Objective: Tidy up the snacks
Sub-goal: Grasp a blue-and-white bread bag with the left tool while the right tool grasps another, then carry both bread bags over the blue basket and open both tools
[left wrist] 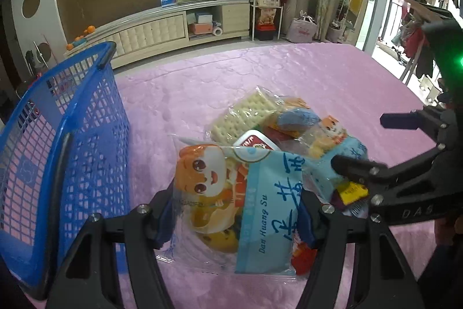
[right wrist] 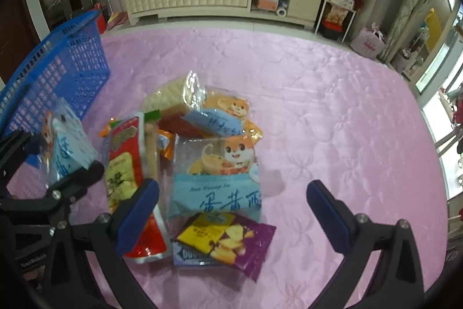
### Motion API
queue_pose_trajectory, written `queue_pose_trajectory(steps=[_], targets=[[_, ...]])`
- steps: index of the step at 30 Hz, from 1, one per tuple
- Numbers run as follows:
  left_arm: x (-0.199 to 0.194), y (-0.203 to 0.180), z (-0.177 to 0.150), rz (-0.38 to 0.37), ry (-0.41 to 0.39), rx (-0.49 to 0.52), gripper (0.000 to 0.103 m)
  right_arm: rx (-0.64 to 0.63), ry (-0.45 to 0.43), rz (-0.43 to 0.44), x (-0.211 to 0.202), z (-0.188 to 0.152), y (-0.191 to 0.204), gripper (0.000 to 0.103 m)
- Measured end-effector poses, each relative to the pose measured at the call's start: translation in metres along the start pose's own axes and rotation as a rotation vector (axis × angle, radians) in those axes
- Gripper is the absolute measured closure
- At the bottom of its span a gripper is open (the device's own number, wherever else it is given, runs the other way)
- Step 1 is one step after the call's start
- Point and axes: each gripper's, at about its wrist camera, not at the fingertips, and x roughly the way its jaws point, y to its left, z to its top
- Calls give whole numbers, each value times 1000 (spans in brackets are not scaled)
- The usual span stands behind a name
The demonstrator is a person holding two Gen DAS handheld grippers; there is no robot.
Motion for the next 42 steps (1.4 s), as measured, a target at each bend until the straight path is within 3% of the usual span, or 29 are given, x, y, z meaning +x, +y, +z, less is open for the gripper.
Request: queue_pose_trajectory(steps=[5,11,14,17,23,31,42], targets=[[10,2,1,2,-3,-7,39,19,48,29,18,6,-6,0],[13,3,-3,22,5,-4,39,-54,70,28,33,8,5,2],[12,1,-7,35,16,-7,39,-75,77,36,39,9,8,9],[12,3,-9,37,24,-12,39,-59,90,88,42,7,6,25],[0,-1,-10,45,21,-8,39,-70,52,76,31,0,11,31],[-50,-6,-6,10,-49,-16,39,-9,-49,105,-35,3,-2,32],[-173,-5,-3,9,-234,20,39,-39,-219,83,-160,6,15,32]])
